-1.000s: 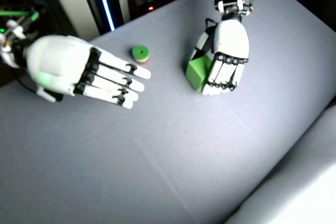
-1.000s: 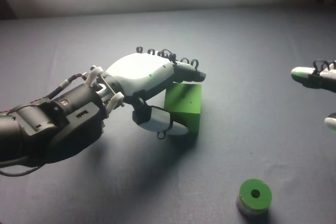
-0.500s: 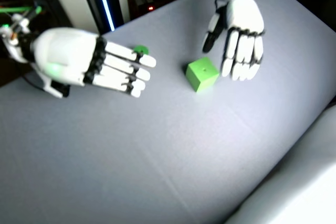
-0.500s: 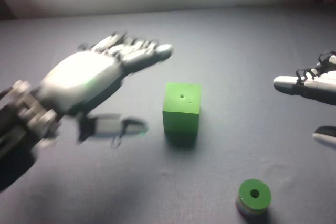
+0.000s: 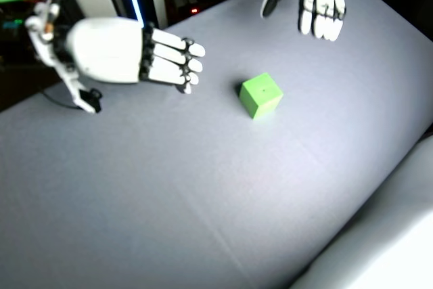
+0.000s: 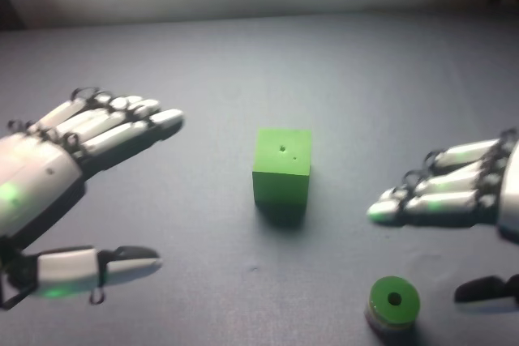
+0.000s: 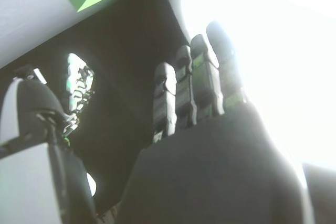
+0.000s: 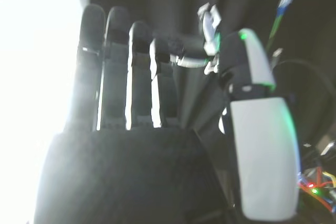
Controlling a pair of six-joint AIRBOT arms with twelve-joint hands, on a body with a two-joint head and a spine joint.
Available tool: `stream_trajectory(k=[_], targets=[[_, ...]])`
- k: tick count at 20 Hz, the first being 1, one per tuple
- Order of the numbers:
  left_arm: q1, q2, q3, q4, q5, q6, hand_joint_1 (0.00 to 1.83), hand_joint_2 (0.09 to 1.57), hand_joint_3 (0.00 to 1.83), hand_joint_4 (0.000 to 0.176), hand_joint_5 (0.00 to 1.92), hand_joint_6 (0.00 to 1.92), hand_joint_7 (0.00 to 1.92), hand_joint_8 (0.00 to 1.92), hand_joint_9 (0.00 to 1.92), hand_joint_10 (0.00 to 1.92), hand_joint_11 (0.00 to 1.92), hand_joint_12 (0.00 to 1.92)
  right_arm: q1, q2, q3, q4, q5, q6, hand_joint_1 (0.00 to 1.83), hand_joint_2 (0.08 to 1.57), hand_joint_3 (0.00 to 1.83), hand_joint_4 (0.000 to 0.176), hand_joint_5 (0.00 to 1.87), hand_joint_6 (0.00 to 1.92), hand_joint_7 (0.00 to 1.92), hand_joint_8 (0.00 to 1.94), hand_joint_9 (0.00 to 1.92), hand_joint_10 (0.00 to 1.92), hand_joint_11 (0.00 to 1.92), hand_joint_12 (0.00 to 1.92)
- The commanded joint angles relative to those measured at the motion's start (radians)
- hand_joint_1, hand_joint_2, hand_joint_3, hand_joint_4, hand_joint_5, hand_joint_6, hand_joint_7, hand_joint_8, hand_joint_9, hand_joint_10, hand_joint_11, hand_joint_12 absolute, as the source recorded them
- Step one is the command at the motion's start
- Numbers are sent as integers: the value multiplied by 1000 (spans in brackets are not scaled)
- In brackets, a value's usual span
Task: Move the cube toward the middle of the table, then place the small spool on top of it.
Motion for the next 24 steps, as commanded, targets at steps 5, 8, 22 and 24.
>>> stream_trajectory(k=[5, 8, 22, 24], targets=[[104, 30, -34, -81, -227, 0, 772, 999, 1, 114, 239, 6, 187, 3, 104, 1, 0, 413, 93, -66, 24, -157, -72, 74, 777, 1014, 8, 30, 412, 0, 489, 0, 722, 14, 391, 1060], [125, 27, -37, -107, -234, 0, 751, 995, 0, 136, 268, 3, 165, 0, 108, 1, 0, 464, 117, -88, 40, -206, -117, 104, 858, 1001, 0, 9, 436, 3, 497, 2, 742, 20, 450, 1050], [125, 15, -35, -116, -243, -1, 757, 986, 0, 109, 287, 4, 208, 4, 163, 6, 0, 575, 150, -130, 60, -231, -172, 104, 954, 1001, 0, 0, 684, 2, 631, 408, 478, 1388, 586, 1638], [125, 15, -35, -117, -243, -2, 760, 997, 3, 101, 280, 0, 196, 0, 153, 1, 0, 557, 154, -132, 60, -234, -172, 104, 1010, 1015, 0, 0, 764, 13, 478, 960, 499, 1539, 645, 1703]])
